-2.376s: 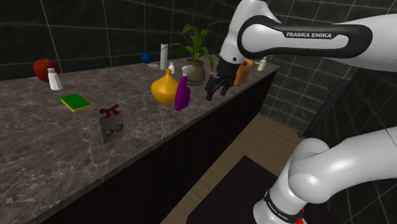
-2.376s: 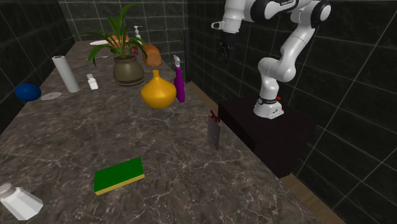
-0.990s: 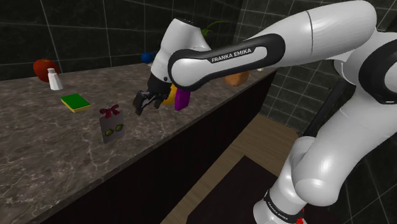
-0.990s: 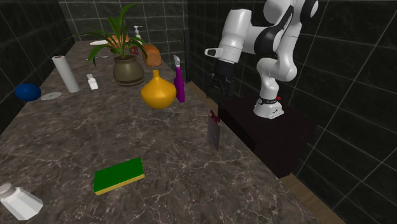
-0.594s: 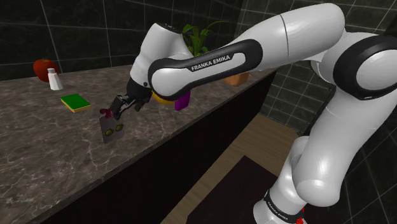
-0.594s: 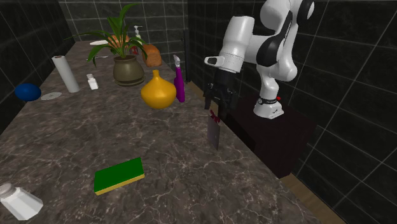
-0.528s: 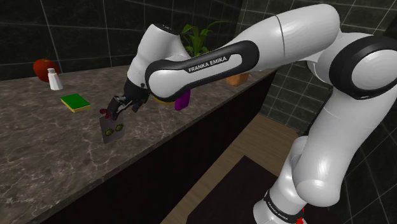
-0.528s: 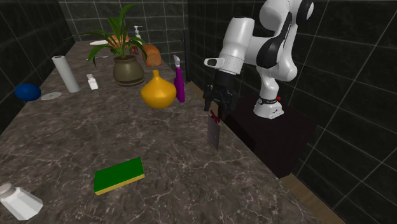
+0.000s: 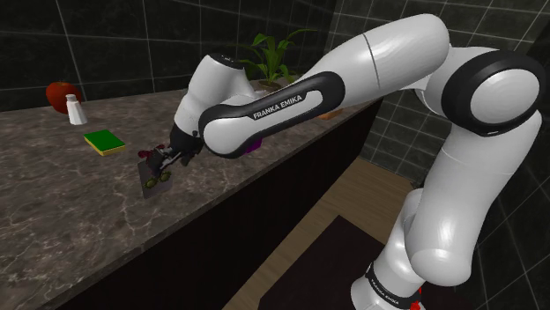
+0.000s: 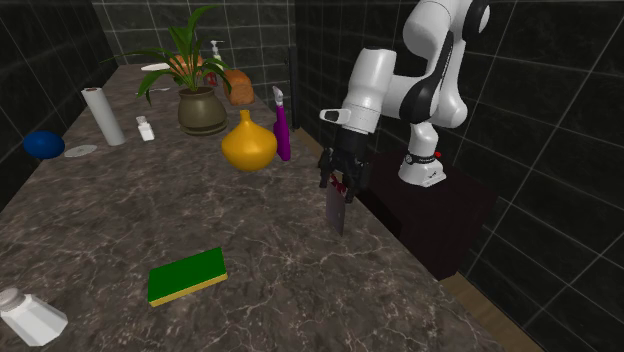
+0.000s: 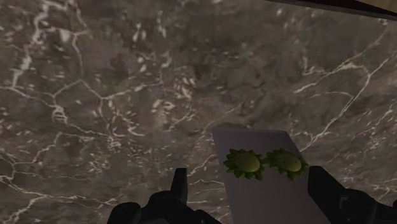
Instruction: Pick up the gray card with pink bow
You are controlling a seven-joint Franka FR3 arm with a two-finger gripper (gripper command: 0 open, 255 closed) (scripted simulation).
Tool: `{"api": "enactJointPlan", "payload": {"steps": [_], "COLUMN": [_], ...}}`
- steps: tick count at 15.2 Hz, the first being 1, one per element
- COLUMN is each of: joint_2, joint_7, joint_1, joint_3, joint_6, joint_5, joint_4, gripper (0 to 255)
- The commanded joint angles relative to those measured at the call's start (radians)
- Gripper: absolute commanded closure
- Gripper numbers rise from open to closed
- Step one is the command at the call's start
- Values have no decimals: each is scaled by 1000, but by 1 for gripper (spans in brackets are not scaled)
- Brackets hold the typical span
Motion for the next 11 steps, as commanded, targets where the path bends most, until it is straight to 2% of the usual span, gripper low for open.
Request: {"api": "enactJointPlan", "payload": {"steps": [1,11], "joint_2": [2,-5], "joint_7": [0,-1], "joint_1": [0,0], "joint_3": [0,0], "joint_6": [5,-8], "joint_5": [-1,2], "joint_4": [-2,4], "gripper": [255,255]}}
